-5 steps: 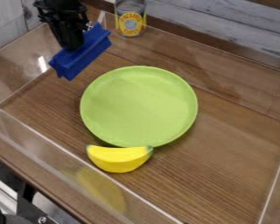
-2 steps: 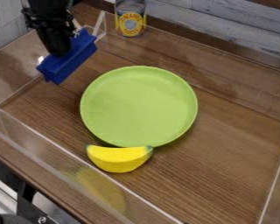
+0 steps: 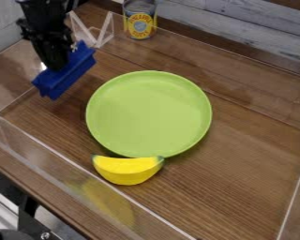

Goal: Remove the blue object from inside the green plate and put it on the table

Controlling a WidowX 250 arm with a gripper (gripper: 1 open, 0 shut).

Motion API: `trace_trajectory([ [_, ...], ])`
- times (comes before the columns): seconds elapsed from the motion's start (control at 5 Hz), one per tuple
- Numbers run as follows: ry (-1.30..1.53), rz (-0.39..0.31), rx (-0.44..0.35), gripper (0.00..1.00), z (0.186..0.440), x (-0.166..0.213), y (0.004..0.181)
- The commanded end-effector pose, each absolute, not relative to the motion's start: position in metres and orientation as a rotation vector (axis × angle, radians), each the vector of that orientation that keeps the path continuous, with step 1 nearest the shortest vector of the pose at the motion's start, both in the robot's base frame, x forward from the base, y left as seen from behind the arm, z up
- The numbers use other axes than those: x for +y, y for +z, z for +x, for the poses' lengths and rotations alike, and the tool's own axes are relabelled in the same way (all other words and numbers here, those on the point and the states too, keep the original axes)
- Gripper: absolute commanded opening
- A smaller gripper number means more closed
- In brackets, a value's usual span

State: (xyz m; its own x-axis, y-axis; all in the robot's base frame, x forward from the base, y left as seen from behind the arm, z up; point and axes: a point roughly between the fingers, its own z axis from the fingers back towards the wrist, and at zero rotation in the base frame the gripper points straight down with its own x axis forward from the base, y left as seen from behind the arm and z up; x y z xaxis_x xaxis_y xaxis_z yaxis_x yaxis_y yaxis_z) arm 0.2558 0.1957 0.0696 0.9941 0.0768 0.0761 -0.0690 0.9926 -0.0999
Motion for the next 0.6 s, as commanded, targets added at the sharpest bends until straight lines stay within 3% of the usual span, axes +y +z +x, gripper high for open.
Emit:
trace_trajectory([
  [0.0, 0.087, -0.053, -0.099, 0.00, 0.254, 0.207, 0.072],
  [0.2, 0.088, -0.030, -0.083, 0.00, 0.252, 0.212, 0.057],
  [0.4, 0.093, -0.013, -0.071, 1.00, 0.252, 0.214, 0.049],
])
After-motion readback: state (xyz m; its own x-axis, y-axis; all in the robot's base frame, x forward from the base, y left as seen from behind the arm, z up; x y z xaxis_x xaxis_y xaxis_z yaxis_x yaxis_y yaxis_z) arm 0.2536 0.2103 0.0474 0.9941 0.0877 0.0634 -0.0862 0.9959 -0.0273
